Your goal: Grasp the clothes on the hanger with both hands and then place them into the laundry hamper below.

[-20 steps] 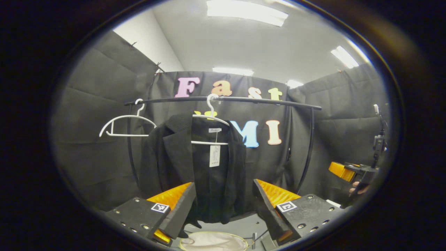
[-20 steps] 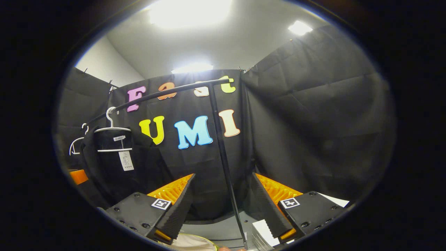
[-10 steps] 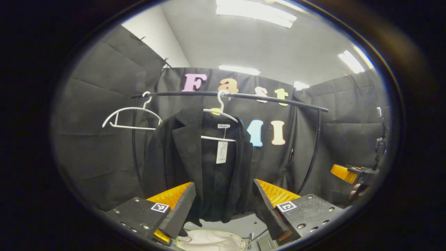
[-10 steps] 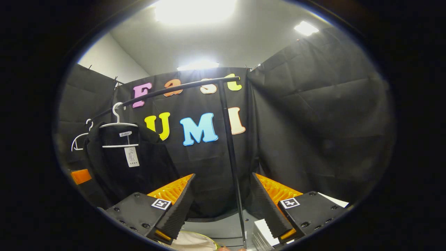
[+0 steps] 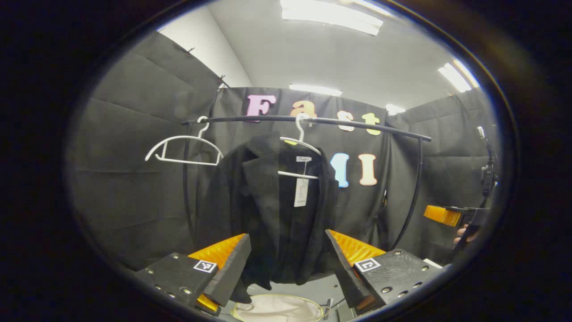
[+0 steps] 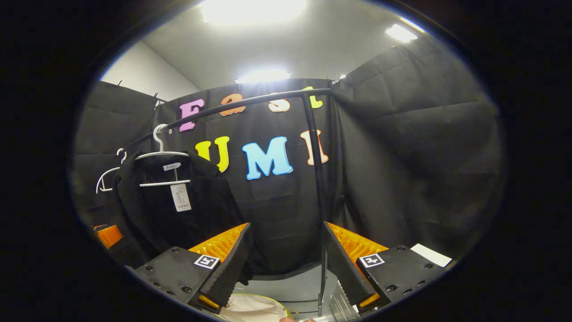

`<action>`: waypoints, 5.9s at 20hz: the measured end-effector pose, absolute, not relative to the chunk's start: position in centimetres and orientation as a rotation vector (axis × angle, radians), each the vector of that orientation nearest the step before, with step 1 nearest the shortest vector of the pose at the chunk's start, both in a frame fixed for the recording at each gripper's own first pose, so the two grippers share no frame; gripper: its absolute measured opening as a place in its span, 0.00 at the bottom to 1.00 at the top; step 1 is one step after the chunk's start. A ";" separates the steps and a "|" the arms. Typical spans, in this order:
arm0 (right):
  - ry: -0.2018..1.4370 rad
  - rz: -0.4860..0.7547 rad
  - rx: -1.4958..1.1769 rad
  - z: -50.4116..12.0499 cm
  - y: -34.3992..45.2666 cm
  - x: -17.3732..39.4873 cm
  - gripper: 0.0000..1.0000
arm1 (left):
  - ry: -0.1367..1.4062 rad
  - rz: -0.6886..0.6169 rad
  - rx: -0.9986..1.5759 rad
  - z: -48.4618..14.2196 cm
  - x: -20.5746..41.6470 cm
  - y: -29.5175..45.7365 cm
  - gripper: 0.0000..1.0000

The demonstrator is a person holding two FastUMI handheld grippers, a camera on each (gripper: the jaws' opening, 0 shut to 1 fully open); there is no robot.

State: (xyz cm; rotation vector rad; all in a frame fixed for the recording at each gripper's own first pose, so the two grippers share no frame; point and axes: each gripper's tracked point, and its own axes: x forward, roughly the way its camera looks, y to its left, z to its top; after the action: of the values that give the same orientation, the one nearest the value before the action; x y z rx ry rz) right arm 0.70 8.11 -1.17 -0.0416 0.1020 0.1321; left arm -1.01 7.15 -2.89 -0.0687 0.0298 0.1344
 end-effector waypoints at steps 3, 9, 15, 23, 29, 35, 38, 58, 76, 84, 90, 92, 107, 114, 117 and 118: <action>0.109 0.171 -0.053 -0.9 9.7 1.0 0.98 | 0.037 0.181 -0.082 -2.8 -2.2 8.7 0.95; 0.137 0.273 -0.063 -1.6 12.5 2.8 0.98 | 0.066 0.265 -0.081 -2.3 -1.6 9.7 0.95; 0.157 0.446 -0.050 -3.2 17.8 7.1 0.93 | 0.054 0.386 -0.052 0.0 1.6 9.7 0.95; 0.207 0.658 0.033 -3.9 25.0 12.9 0.98 | 0.027 0.511 0.010 2.2 5.5 9.7 0.95; 0.201 0.724 0.082 -4.3 28.5 16.2 0.98 | -0.007 0.570 0.056 3.0 8.9 9.2 0.95; 0.209 0.745 0.077 -4.8 30.7 18.1 0.98 | 0.007 0.639 0.071 3.0 10.5 10.5 0.95; 0.212 0.755 0.063 -5.3 31.8 18.8 0.98 | 0.016 0.661 0.066 2.8 11.6 11.6 0.95; 0.209 0.812 -0.009 -7.0 35.3 21.8 0.75 | 0.065 0.673 0.022 0.5 15.5 15.1 0.48; 0.128 0.790 0.072 -2.9 31.6 24.4 0.01 | -0.042 0.573 -0.076 4.0 12.9 14.0 0.02; 0.028 0.703 0.109 0.1 29.8 27.1 0.01 | -0.072 0.608 -0.028 7.4 9.9 15.9 0.03; -0.051 0.656 0.123 2.1 29.3 28.4 0.05 | -0.058 0.609 0.112 10.1 9.0 17.7 0.02; -0.085 0.644 0.121 2.8 29.5 29.3 0.05 | -0.056 0.596 0.116 10.6 9.2 18.5 0.02; -0.138 0.707 0.134 3.6 32.0 32.6 0.01 | 0.017 0.507 0.142 13.4 11.3 23.8 0.01; -0.132 0.783 0.147 3.3 33.2 32.6 0.01 | 0.084 0.477 0.207 13.9 11.6 26.5 0.01; -0.111 0.806 0.146 1.7 33.4 33.1 0.01 | 0.101 0.461 0.155 11.6 11.9 27.2 0.01; -0.090 0.807 0.142 1.0 33.3 33.4 0.01 | 0.100 0.450 0.130 10.8 12.0 27.1 0.01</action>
State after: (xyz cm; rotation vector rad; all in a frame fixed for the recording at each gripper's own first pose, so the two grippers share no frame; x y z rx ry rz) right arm 33.35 33.35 1.02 0.1425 -0.0897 0.8067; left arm 12.05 27.13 10.80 0.1298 0.1002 0.4498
